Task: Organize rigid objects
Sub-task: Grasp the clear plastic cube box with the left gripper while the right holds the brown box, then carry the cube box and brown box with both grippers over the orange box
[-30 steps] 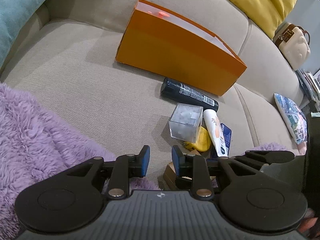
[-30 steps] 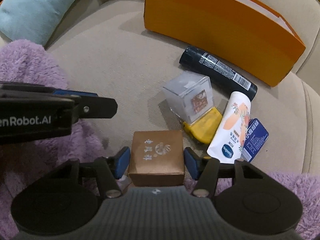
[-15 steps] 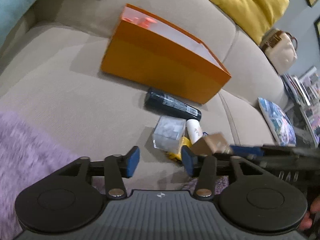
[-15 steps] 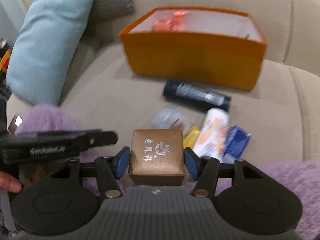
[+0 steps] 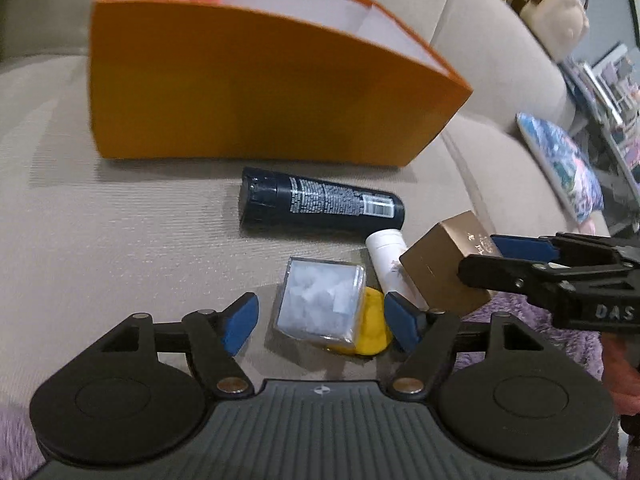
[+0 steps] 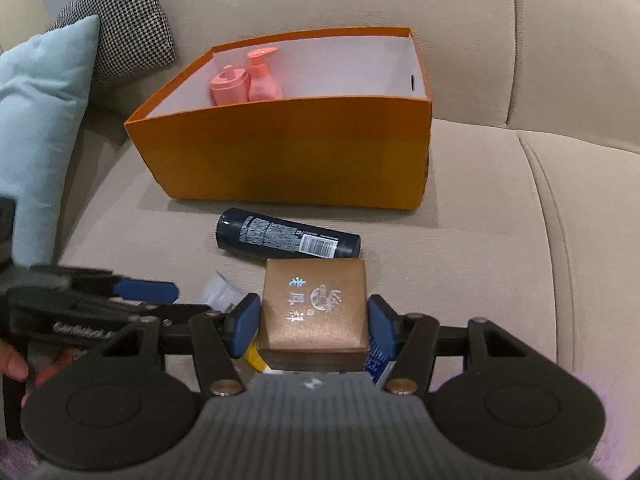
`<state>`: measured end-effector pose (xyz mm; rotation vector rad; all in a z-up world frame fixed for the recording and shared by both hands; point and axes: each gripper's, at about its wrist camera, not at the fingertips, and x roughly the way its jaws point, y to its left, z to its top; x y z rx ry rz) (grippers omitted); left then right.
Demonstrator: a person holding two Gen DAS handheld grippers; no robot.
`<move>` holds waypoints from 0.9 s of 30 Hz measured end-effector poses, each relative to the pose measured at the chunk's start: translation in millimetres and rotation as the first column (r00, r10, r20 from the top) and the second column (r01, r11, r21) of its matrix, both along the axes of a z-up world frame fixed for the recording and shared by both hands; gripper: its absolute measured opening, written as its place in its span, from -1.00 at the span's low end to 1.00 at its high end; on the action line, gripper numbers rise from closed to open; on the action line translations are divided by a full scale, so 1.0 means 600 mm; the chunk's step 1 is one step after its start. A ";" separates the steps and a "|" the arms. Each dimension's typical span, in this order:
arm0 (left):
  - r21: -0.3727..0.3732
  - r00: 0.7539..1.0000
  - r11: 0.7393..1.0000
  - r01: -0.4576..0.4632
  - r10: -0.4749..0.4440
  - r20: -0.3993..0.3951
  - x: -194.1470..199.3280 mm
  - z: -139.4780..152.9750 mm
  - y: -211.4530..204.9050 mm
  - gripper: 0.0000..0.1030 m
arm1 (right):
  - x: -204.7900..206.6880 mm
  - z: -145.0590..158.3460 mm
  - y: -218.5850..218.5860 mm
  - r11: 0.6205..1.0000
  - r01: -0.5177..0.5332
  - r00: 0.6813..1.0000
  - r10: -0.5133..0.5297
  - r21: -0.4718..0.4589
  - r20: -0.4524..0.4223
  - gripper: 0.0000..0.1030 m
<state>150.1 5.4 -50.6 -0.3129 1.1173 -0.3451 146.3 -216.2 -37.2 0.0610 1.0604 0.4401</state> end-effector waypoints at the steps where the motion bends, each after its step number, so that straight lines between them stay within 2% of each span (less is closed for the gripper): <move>1: 0.000 1.000 1.000 0.005 -0.005 -0.011 0.006 -0.005 -0.001 0.60 | 0.004 -0.005 -0.001 1.000 -0.003 1.000 0.003 0.009 -0.009 0.17; 6: -0.013 0.998 0.999 0.029 -0.030 -0.050 0.023 -0.023 -0.003 0.44 | 0.018 -0.025 0.001 1.000 -0.013 0.999 0.013 0.014 -0.029 0.17; 10: -0.046 0.997 0.998 0.040 -0.043 -0.056 0.026 -0.028 -0.003 0.15 | 0.023 -0.031 0.001 0.999 -0.014 0.999 0.015 0.034 -0.030 0.17; 17: -0.008 0.999 0.999 0.043 -0.043 -0.017 0.015 -0.012 -0.012 0.10 | 0.018 -0.028 0.006 1.000 -0.017 1.000 0.017 0.024 -0.014 0.16; 22: -0.030 0.999 1.000 0.004 -0.003 0.037 0.002 0.050 -0.001 0.09 | 0.017 0.014 0.000 0.998 -0.009 0.999 0.007 0.060 0.035 0.16; 27: -0.053 0.991 0.998 -0.030 0.036 0.131 0.017 0.152 0.018 0.09 | 0.043 0.085 -0.011 0.991 -0.018 0.995 0.004 0.134 0.101 0.16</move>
